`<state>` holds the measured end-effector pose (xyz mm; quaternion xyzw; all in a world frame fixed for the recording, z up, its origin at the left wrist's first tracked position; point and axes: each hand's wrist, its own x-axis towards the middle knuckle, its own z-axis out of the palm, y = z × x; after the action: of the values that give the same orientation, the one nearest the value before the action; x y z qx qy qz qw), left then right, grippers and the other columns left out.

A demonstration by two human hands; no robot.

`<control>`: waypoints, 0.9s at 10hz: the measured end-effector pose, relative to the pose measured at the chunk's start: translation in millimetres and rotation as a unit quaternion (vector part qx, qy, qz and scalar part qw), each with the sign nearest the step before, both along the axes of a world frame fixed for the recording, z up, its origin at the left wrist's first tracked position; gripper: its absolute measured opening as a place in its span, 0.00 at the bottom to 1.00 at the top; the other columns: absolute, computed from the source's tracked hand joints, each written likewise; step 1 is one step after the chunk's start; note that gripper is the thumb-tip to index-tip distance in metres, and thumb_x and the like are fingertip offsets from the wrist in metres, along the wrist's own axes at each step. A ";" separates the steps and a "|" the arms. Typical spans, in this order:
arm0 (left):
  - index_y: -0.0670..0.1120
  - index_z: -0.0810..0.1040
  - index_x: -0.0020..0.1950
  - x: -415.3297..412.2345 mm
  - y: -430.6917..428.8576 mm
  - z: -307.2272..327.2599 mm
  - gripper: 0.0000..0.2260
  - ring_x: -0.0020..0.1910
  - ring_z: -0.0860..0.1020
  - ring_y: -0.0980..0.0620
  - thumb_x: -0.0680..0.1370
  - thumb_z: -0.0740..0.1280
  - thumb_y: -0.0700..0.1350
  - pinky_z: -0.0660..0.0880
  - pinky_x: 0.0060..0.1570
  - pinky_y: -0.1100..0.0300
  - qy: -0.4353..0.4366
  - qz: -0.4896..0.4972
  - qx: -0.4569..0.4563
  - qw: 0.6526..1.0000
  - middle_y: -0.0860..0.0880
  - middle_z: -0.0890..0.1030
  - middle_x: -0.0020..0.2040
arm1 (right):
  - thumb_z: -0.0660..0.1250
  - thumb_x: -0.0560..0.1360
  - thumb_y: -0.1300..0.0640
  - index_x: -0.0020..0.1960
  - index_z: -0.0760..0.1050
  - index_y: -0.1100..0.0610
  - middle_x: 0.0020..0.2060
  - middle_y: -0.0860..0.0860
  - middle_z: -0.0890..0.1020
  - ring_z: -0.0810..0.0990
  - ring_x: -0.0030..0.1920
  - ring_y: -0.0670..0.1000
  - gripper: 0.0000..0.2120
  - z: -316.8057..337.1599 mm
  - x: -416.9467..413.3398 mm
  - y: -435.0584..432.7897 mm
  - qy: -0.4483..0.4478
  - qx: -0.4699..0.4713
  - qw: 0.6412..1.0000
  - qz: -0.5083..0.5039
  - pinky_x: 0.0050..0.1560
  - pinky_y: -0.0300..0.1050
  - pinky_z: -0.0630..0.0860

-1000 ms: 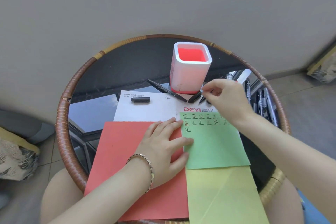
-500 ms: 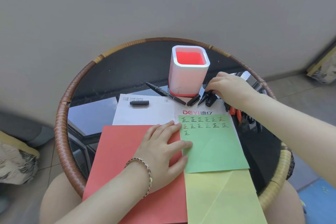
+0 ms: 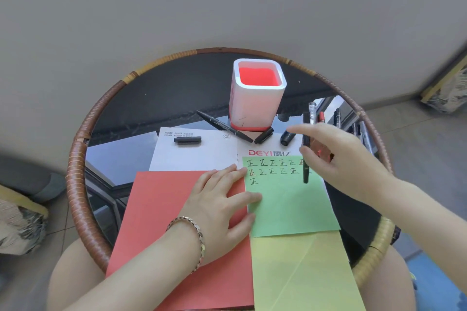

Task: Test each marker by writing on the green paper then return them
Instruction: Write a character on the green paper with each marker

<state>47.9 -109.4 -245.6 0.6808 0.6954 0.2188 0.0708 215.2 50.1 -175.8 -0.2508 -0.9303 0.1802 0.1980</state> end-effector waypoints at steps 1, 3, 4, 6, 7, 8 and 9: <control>0.60 0.76 0.52 -0.1 0.8 0.9 0.12 0.63 0.73 0.46 0.71 0.59 0.55 0.57 0.63 0.56 -0.003 0.001 -0.004 1.000 0.47 0.77 0.61 | 0.58 0.76 0.67 0.57 0.70 0.40 0.41 0.46 0.82 0.80 0.40 0.50 0.23 -1.8 -1.0 -10.0 0.084 -0.200 0.975 -0.038 0.42 0.46 0.78; 0.59 0.76 0.52 0.2 0.4 1.1 0.12 0.63 0.73 0.46 0.71 0.59 0.55 0.58 0.63 0.55 -0.002 0.003 -0.007 1.000 0.47 0.76 0.61 | 0.60 0.70 0.45 0.39 0.68 0.58 0.34 0.51 0.86 0.82 0.33 0.45 0.15 5.5 -11.0 -22.0 0.232 -0.370 0.892 -0.114 0.33 0.36 0.75; 0.59 0.77 0.52 0.0 0.7 1.7 0.13 0.62 0.73 0.46 0.70 0.59 0.55 0.58 0.62 0.55 0.001 0.003 -0.011 1.000 0.47 0.77 0.61 | 0.48 0.66 0.34 0.42 0.71 0.55 0.28 0.53 0.82 0.78 0.29 0.50 0.26 -2.5 -19.3 -29.0 0.263 -0.475 0.825 -0.156 0.30 0.40 0.72; 0.58 0.78 0.52 -0.5 2.3 1.3 0.13 0.63 0.73 0.45 0.71 0.59 0.54 0.58 0.63 0.54 -0.003 0.001 -0.013 1.000 0.46 0.77 0.61 | 0.63 0.75 0.51 0.38 0.77 0.55 0.30 0.51 0.84 0.82 0.33 0.48 0.11 -17.7 -40.4 -43.8 0.280 -0.463 0.821 -0.180 0.32 0.38 0.78; 0.58 0.78 0.52 -0.6 2.2 0.9 0.13 0.63 0.73 0.45 0.71 0.59 0.54 0.59 0.62 0.52 -0.005 -0.001 -0.014 1.000 0.46 0.77 0.61 | 0.70 0.71 0.54 0.34 0.75 0.58 0.23 0.49 0.81 0.79 0.26 0.44 0.10 -25.2 -43.6 -47.6 0.284 -0.391 0.845 -0.228 0.28 0.33 0.73; 0.57 0.79 0.52 0.0 2.0 0.7 0.14 0.64 0.73 0.45 0.71 0.59 0.54 0.59 0.62 0.51 -0.010 0.000 -0.016 1.000 0.46 0.76 0.61 | 0.72 0.69 0.58 0.28 0.67 0.63 0.17 0.55 0.73 0.69 0.17 0.42 0.17 -37.8 -45.6 -49.9 0.294 -0.295 0.859 -0.298 0.24 0.30 0.66; 0.57 0.79 0.52 -0.1 2.2 1.1 0.14 0.63 0.73 0.45 0.71 0.59 0.54 0.59 0.62 0.52 -0.011 0.001 -0.018 1.000 0.46 0.77 0.61 | 0.67 0.69 0.66 0.26 0.63 0.62 0.17 0.57 0.71 0.67 0.16 0.43 0.17 -48.9 -47.7 -50.7 0.291 -0.251 0.867 -0.318 0.27 0.36 0.66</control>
<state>47.8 -107.2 -244.5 0.6764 0.6989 0.2139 0.0907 167.5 -0.6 -224.8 -0.5106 -0.6237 0.3998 0.4364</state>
